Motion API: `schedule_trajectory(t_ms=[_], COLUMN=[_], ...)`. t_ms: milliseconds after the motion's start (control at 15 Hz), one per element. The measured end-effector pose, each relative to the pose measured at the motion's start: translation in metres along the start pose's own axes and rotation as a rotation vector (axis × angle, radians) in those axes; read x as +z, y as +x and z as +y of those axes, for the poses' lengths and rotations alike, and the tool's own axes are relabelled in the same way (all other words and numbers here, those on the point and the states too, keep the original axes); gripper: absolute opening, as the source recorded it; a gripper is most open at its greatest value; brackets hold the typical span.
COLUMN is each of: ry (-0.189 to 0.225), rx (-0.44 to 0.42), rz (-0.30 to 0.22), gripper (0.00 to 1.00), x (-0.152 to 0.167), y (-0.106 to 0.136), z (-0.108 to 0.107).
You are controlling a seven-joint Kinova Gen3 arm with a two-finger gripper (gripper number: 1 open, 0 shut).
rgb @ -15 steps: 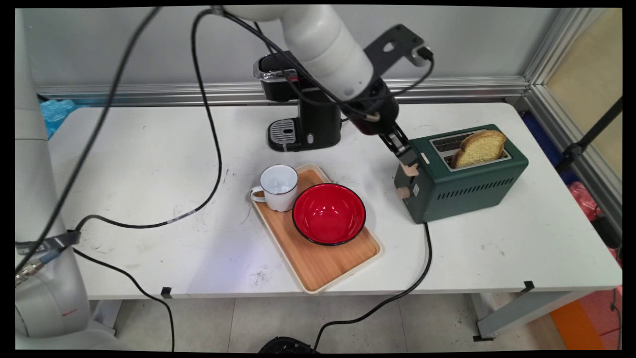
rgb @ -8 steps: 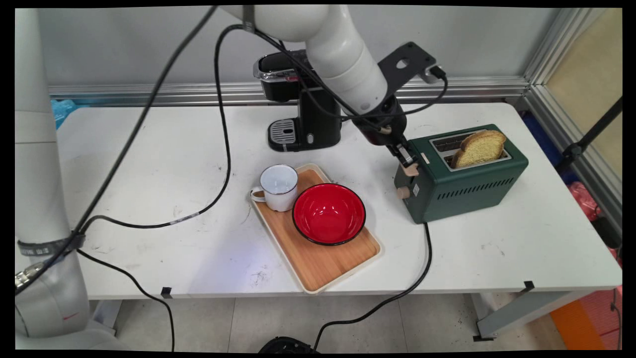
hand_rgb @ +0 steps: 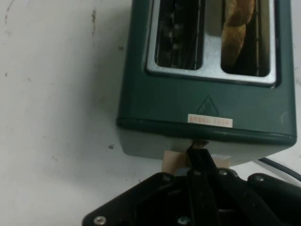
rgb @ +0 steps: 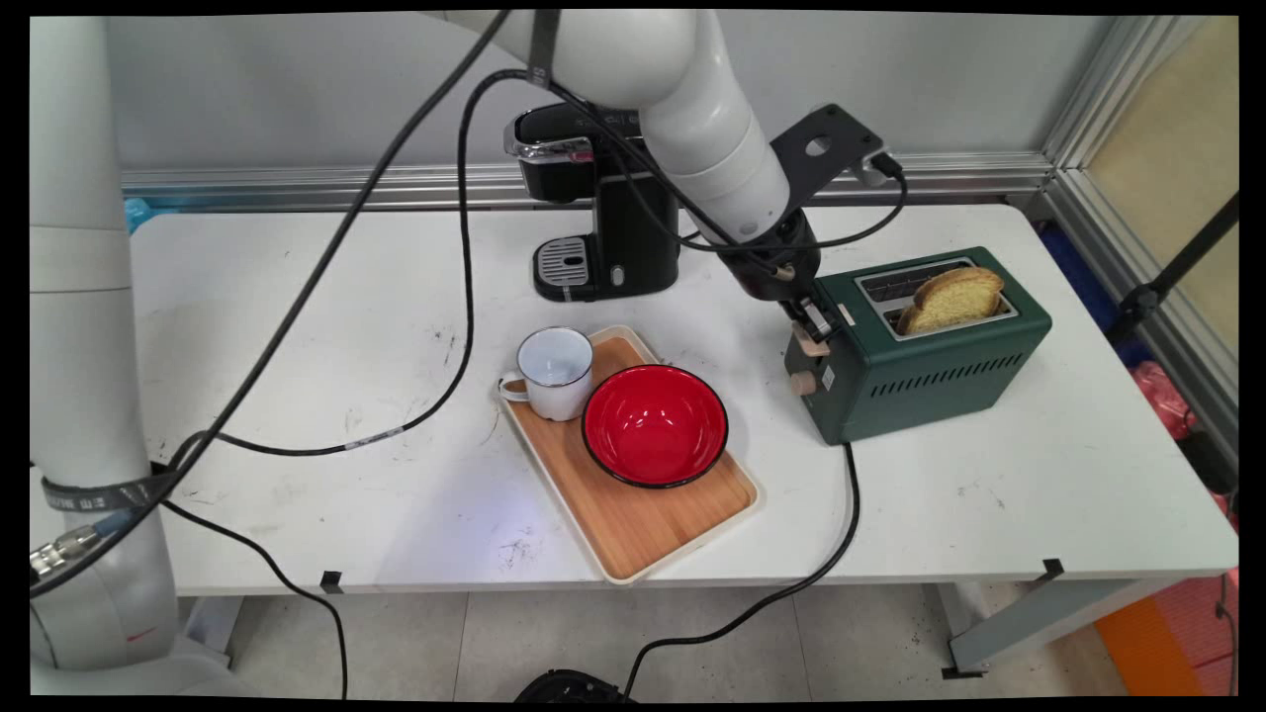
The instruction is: Press the toaster switch
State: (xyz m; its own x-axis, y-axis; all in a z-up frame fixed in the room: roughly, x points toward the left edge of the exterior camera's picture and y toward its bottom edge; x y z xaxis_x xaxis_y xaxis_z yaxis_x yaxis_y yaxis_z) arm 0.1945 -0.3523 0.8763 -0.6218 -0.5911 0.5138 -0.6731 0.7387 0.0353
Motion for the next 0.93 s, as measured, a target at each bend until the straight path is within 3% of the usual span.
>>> schedule_trajectory(t_ms=[933], ry=[0.001], rx=[-0.015], rz=[-0.051], gripper=[0.0], x=[0.025], y=[-0.003], z=[0.002])
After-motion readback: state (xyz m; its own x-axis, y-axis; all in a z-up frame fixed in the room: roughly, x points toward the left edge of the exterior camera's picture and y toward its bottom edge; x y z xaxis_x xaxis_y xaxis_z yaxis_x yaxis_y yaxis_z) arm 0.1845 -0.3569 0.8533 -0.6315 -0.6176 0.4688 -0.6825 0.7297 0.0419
